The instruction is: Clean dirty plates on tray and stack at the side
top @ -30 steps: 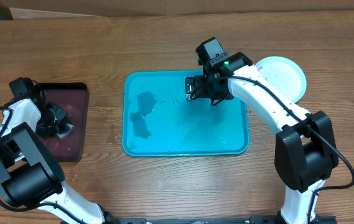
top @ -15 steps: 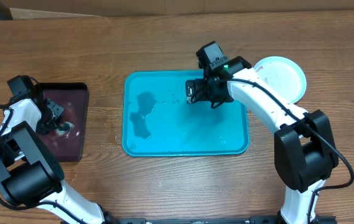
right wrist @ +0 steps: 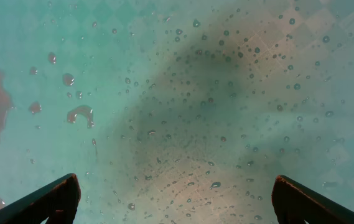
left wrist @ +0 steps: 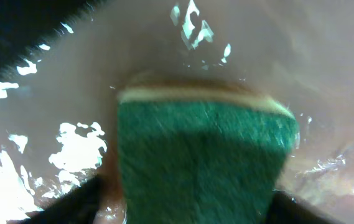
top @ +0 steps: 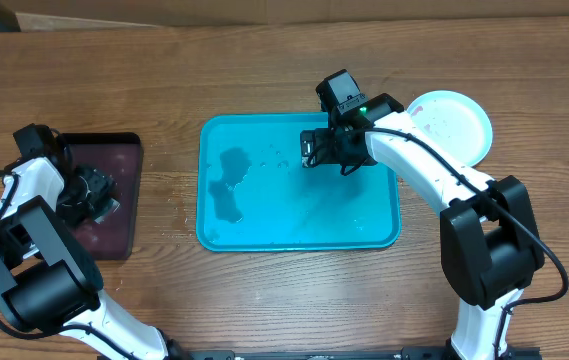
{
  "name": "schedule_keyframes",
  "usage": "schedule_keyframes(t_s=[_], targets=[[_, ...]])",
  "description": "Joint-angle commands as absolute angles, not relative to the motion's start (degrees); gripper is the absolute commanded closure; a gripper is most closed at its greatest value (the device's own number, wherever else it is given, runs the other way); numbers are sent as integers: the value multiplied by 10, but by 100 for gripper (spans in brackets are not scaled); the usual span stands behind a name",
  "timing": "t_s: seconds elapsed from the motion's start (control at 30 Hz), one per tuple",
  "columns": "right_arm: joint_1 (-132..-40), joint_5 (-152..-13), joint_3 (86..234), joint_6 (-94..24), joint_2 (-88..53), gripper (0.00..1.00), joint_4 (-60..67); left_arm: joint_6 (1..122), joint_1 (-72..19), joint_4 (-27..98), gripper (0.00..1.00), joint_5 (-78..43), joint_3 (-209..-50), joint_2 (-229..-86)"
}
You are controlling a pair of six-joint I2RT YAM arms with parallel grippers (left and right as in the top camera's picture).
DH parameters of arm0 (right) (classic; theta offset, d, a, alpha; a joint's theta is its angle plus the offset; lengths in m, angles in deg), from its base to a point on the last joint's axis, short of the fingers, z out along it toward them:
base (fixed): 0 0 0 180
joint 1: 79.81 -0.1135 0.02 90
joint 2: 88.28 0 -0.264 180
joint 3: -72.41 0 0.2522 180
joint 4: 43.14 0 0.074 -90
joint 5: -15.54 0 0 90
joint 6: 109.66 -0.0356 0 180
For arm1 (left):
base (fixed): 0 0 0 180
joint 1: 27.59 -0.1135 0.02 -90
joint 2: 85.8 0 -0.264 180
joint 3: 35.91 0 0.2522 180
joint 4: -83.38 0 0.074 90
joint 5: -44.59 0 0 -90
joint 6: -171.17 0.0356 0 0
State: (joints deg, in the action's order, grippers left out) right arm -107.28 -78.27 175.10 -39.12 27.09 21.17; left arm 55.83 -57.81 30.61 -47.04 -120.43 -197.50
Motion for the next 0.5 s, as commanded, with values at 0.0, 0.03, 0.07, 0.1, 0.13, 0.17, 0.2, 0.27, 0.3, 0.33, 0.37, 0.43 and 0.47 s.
schedule_keyframes(t_s=[0.0, 0.03, 0.07, 0.1, 0.13, 0.17, 0.2, 0.27, 0.3, 0.33, 0.37, 0.43, 0.47], targets=[[-1071, -774, 1750, -391, 267, 0, 208, 555, -576, 289, 80, -380, -1193, -1994], [-1071, -774, 1750, -391, 267, 1, 208, 554, -576, 283, 93, -379, -1193, -1994], [-1071, -775, 1750, -388, 267, 1, 208, 554, -576, 278, 96, -379, -1193, -1994], [-1071, -775, 1750, -384, 267, 1, 208, 554, -576, 276, 96, -379, -1193, -1994], [-1071, -775, 1750, -380, 267, 2, 208, 554, -576, 275, 95, -379, -1193, -1994], [-1071, -775, 1750, -376, 267, 3, 208, 554, -576, 274, 86, -379, -1193, -1994], [-1071, -775, 1750, -376, 267, 3, 208, 554, -576, 274, 65, -379, -1193, -1994], [-1071, -775, 1750, -376, 267, 3, 208, 554, -576, 272, 0, -379, -1193, -1994], [-1071, -775, 1750, -376, 267, 3, 208, 555, -576, 270, 0, -379, -1193, -1994], [-1071, -775, 1750, -376, 267, 3, 208, 555, -576, 266, 0, -379, -1193, -1994], [-1071, -775, 1750, -376, 267, 3, 208, 555, -576, 263, 0, -379, -1193, -1994], [-1071, -775, 1750, -376, 267, 3, 208, 555, -575, 257, 0, -378, -1193, -1994], [-1071, -775, 1750, -376, 267, 3, 208, 554, -575, 252, 0, -379, -1193, -1994]])
